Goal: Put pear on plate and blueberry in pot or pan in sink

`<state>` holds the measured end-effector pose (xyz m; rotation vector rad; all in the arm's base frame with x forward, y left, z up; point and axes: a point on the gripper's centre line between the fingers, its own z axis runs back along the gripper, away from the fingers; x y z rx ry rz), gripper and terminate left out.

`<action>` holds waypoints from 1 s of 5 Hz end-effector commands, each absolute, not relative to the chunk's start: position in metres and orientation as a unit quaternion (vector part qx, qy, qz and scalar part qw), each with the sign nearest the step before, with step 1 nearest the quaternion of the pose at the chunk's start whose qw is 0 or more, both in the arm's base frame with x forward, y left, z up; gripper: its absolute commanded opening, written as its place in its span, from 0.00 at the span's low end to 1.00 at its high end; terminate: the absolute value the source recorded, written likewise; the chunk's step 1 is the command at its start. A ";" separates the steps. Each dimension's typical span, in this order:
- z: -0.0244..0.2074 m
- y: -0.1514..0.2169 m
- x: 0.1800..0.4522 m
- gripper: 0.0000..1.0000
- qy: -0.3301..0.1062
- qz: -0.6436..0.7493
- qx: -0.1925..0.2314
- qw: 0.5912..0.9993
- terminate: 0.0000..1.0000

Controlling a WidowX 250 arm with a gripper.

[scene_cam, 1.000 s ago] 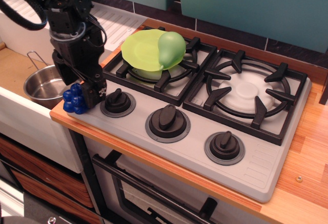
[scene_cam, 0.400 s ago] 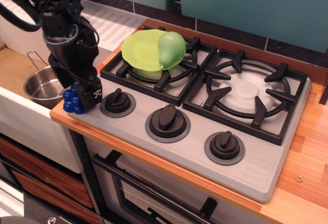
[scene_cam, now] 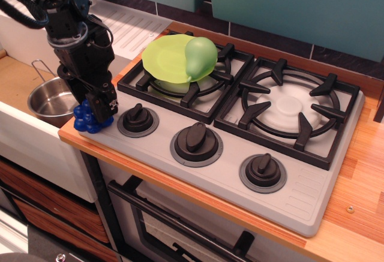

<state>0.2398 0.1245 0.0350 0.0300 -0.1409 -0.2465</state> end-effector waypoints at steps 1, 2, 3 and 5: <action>0.069 0.128 0.245 0.00 -0.069 -0.133 0.026 0.988 0.00; 0.082 0.125 0.242 0.00 -0.064 -0.137 0.035 0.988 0.00; 0.101 0.131 0.243 0.00 -0.054 -0.152 0.053 0.986 0.00; 0.095 0.190 0.266 0.00 -0.084 -0.245 0.078 0.963 0.00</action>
